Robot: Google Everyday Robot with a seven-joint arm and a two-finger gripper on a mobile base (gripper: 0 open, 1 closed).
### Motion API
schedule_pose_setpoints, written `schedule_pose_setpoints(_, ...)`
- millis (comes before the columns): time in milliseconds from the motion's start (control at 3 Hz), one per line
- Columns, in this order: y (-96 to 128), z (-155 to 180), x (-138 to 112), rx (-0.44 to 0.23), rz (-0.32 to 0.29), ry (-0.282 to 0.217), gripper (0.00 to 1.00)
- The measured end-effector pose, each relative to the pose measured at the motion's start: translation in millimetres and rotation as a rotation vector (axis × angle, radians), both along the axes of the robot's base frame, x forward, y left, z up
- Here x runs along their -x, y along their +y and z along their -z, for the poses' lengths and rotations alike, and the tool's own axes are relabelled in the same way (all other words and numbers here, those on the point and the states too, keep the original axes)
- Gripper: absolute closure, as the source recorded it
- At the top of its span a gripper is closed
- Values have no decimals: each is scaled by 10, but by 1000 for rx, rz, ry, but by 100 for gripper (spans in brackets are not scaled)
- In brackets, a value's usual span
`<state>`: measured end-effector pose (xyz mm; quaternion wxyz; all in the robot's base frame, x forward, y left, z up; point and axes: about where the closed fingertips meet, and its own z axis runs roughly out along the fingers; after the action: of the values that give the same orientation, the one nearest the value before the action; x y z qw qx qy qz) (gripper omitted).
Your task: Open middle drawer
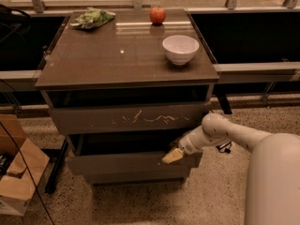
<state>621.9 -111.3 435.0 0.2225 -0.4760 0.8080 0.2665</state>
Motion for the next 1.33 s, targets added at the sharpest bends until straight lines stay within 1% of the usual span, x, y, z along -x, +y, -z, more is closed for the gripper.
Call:
schedule_pose_setpoints(333, 14, 5, 8, 23, -21, 11, 0)
schedule_pose_setpoints(667, -22, 62, 196, 155, -88, 54, 18)
schedule_pose_setpoints(1000, -98, 183, 529, 280, -165, 132, 42)
schedule_pose_setpoints(1333, -126, 207, 708, 312, -195, 163, 65)
